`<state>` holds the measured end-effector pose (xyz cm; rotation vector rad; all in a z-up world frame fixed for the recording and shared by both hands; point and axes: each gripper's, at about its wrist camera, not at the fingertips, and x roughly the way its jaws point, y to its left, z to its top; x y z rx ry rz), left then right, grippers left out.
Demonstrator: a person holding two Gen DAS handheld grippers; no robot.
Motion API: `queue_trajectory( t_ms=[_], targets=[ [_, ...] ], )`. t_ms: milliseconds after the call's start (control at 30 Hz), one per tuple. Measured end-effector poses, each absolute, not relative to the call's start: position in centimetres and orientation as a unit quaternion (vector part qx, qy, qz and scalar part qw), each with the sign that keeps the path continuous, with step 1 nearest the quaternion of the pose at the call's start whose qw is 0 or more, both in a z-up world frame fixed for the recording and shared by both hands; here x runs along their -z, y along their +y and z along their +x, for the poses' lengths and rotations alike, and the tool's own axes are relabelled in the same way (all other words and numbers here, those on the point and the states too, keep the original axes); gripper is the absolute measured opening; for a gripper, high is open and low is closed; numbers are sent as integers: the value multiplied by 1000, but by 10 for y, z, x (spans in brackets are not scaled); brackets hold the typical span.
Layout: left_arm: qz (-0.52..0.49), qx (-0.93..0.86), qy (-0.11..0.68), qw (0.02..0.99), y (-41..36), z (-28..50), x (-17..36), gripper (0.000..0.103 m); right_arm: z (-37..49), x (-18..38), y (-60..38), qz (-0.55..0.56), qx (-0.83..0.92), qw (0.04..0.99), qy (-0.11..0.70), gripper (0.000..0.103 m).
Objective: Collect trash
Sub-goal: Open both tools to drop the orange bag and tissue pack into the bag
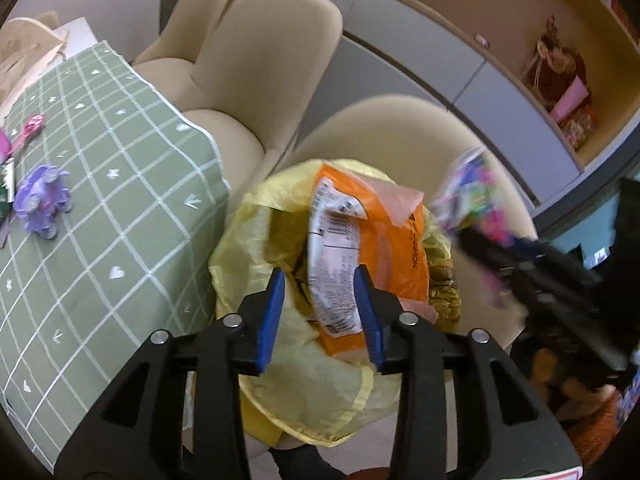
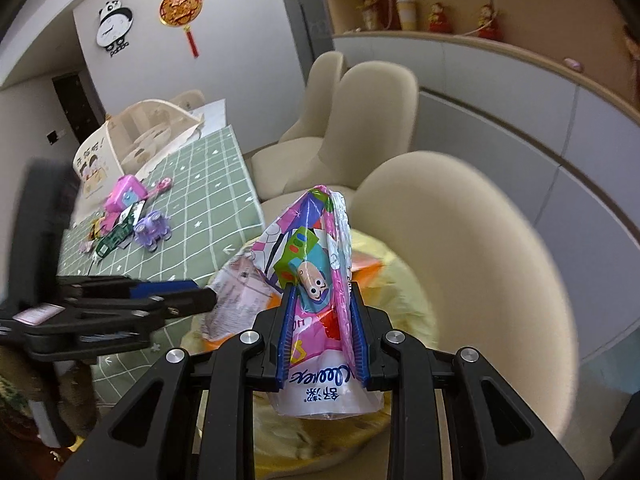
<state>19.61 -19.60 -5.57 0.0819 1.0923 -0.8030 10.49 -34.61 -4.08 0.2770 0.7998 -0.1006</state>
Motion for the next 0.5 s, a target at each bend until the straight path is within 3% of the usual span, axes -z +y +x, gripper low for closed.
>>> queue_trajectory(
  t_ms=[367, 500],
  targets=[
    [-2, 307, 485, 819, -93, 215, 33, 38, 163, 136, -313, 101, 24, 848, 520, 25],
    [-26, 277, 490, 826, -58, 224, 37, 38, 158, 141, -308, 108, 22, 847, 520, 25]
  ],
)
